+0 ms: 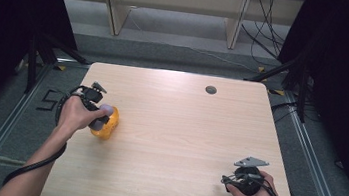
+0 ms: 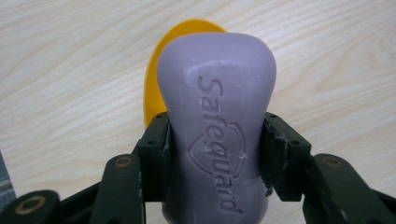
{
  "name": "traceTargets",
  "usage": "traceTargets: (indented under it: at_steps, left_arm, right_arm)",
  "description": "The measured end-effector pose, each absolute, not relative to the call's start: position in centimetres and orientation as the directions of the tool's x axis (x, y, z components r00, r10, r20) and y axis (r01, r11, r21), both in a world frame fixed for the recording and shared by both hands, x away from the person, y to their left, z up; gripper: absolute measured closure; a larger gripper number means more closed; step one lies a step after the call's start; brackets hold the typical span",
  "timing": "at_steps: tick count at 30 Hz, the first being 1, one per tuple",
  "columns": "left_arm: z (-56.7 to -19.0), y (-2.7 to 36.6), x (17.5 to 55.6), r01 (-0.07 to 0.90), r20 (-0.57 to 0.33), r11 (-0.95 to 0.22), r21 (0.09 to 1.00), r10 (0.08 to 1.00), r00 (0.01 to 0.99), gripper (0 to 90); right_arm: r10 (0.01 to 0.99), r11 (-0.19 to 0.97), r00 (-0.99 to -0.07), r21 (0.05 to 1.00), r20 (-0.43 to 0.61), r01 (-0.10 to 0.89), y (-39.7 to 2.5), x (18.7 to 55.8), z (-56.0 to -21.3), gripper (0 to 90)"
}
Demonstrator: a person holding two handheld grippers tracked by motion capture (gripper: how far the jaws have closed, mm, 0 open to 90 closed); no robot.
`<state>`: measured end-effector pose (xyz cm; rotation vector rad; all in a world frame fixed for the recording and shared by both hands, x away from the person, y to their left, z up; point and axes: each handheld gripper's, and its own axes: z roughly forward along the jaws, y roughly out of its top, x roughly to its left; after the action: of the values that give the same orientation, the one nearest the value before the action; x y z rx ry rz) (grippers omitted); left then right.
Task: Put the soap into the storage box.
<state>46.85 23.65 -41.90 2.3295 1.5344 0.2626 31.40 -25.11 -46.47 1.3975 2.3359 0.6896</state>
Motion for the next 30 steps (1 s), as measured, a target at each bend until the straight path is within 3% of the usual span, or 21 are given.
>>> traceTargets:
  at_steps: [30]
  left_arm:
    - [-44.4,23.0,48.2,0.867,-0.033,-0.316,0.386,0.934,0.355,48.9]
  right_arm:
    - [0.884,0.404,-0.467,0.556,-0.032,0.726,-25.1,31.4,-46.5,45.0]
